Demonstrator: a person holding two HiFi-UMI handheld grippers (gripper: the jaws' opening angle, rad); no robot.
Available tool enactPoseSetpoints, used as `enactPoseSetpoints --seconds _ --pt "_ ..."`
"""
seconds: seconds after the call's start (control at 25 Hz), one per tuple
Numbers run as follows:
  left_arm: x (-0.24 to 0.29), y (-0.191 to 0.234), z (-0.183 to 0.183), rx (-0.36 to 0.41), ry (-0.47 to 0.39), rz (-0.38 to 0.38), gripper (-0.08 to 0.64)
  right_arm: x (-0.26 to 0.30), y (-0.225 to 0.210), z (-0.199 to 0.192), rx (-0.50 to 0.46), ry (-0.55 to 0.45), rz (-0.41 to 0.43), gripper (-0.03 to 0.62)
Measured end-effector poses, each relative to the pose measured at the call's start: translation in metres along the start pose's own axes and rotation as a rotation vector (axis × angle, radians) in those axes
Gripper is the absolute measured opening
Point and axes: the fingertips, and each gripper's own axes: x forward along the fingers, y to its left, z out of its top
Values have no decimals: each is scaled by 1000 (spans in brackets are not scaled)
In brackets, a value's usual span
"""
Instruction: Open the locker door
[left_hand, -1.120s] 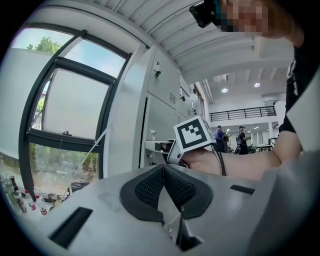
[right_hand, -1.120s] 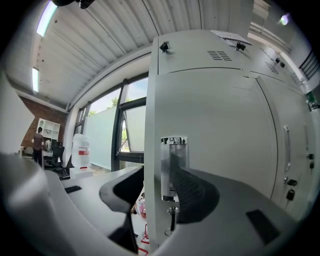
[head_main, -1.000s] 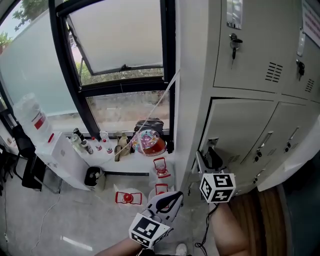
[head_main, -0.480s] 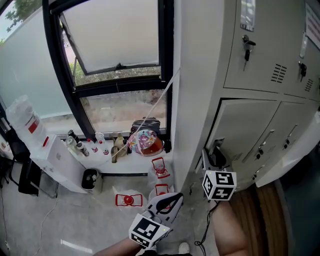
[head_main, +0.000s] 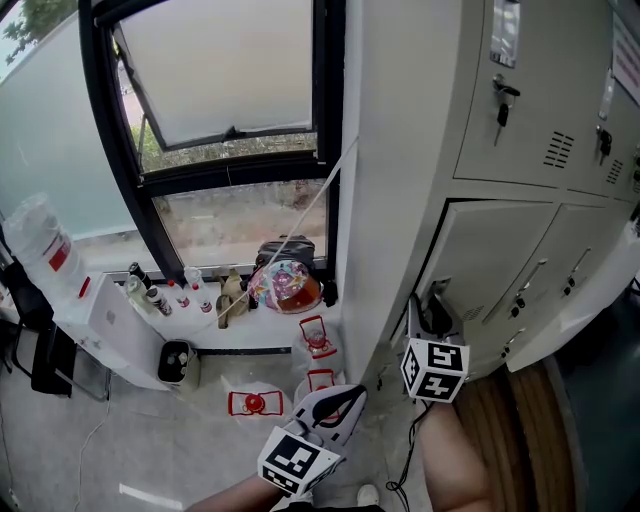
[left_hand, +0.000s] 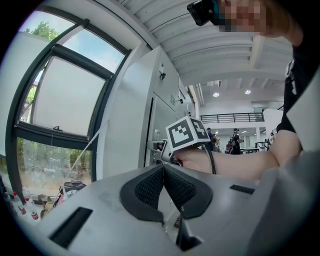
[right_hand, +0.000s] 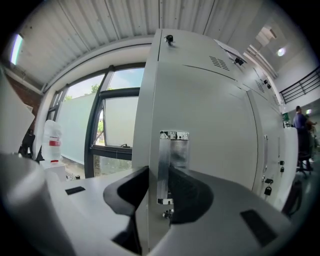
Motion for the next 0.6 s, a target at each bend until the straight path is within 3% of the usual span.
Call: enactPoseSetpoints --seconds 0.6 --pt "1 -7 5 4 -15 -40 17 -14 -1 -2 45 22 53 167"
